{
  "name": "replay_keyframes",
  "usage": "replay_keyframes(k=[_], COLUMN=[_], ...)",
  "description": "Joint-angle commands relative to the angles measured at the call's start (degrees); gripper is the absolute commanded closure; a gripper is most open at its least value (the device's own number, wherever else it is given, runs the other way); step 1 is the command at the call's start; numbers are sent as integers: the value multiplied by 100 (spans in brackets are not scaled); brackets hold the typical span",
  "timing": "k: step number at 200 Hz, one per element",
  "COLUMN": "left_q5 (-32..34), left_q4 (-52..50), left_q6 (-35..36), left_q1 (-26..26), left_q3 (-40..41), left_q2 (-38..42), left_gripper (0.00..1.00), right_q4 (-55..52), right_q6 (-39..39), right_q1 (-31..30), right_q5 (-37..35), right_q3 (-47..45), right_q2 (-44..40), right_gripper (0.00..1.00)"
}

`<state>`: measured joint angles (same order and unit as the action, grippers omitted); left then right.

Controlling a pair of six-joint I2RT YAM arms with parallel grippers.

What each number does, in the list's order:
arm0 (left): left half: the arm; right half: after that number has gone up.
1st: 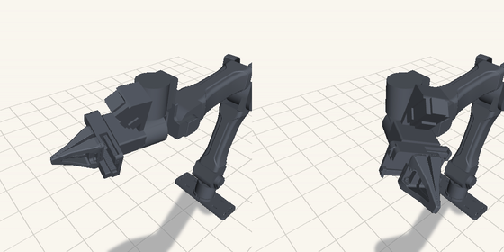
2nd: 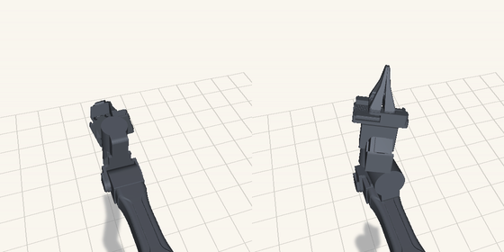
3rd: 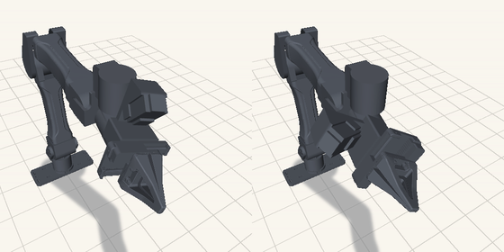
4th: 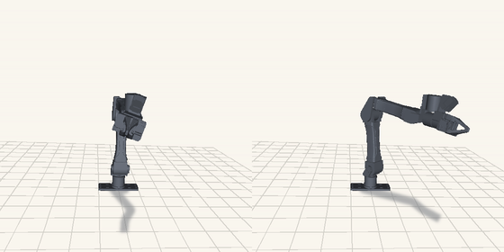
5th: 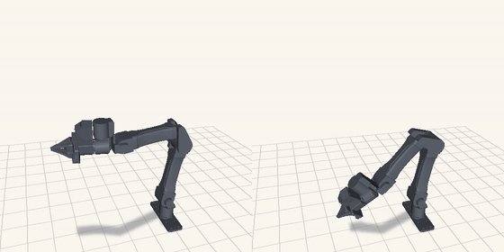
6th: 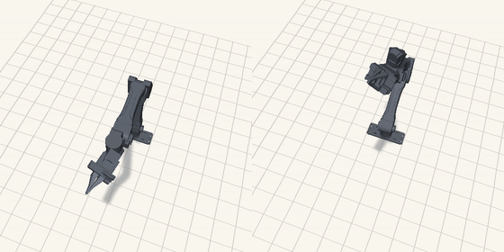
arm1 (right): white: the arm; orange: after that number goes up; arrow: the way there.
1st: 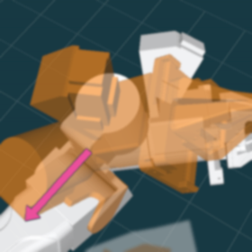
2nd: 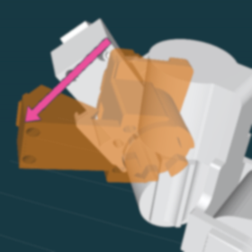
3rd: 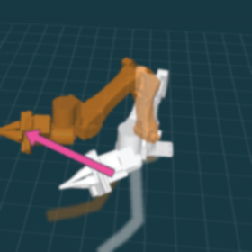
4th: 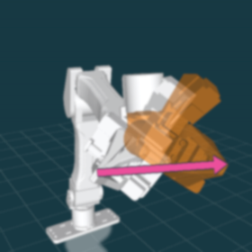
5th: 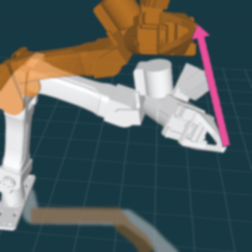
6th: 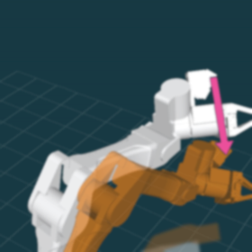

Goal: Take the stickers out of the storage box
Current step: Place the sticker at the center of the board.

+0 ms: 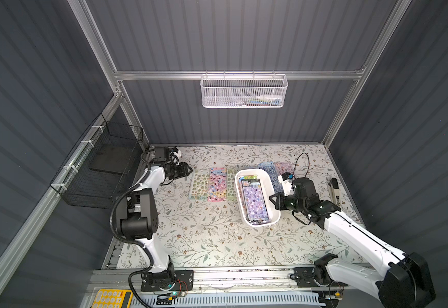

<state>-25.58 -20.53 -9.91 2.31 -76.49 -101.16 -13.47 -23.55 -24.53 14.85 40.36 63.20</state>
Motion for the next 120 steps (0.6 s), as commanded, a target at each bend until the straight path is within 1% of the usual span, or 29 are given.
replay_keyframes(k=[1,13,22,37,52,67,70,76,92,109,112,120], left_q5=[-340,-403,-410,-356,-79,92,114,177,475,629,837,1074], left_q4=[316,553,612,549,249,43,33,39,24,28,10,-50], left_q6=[-732,-1017,-1104,-1078,-958,-919,-924,-946,-1146,-1367,-1381,-1374], left_q1=[24,-21,-86,-293,-581,-966,-1048,-1218,-1676,-2167,-2274,-2552], left_q3=[91,224,273,259,152,125,146,189,308,362,358,324], left_q2=[657,1059,1340,1708,1974,2191,2242,2319,2468,2496,2490,2471], left_gripper=[55,56,56,56,58,59,59,59,62,64,64,65], right_q4=[-90,-164,-213,-308,-403,-493,-506,-536,-635,-754,-773,-821], right_q6=[-105,-174,-213,-261,-264,-264,-264,-250,-225,-196,-194,-177], right_q1=[-21,-25,-17,-21,-21,-22,-25,-19,-23,-25,-17,-23], right_q5=[-268,-535,-711,-999,-1193,-1368,-1403,-1475,-1694,-1889,-1919,-1993], right_q3=[251,270,284,332,397,454,469,496,549,634,648,681], right_q2=[52,52,47,51,52,52,196,215,235,263,264,293], right_gripper=[91,91,90,90,90,90,90,90,90,89,89,89])
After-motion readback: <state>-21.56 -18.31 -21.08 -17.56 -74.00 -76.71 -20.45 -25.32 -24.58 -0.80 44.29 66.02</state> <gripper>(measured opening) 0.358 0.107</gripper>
